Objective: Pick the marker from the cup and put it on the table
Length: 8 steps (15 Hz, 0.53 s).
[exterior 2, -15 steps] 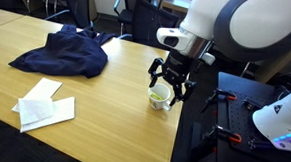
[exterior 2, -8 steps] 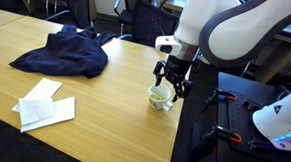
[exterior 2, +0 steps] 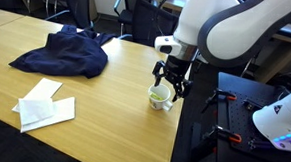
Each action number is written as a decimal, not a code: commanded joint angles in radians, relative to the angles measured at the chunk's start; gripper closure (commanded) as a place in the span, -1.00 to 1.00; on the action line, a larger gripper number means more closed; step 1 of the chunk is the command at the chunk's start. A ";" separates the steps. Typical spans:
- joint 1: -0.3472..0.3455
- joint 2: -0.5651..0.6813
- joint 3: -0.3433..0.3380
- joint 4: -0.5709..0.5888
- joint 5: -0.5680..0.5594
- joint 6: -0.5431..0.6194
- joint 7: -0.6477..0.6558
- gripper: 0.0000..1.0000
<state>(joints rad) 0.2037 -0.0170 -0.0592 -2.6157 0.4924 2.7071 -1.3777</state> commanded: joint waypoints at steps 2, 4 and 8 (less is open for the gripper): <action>-0.077 0.050 0.042 0.038 0.028 -0.026 -0.141 -1.00; -0.107 0.082 0.055 0.056 0.033 -0.033 -0.157 -0.90; -0.158 0.162 0.092 0.098 0.032 -0.004 -0.082 -0.57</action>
<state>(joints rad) 0.0952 0.0924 -0.0100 -2.5633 0.5004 2.7061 -1.4861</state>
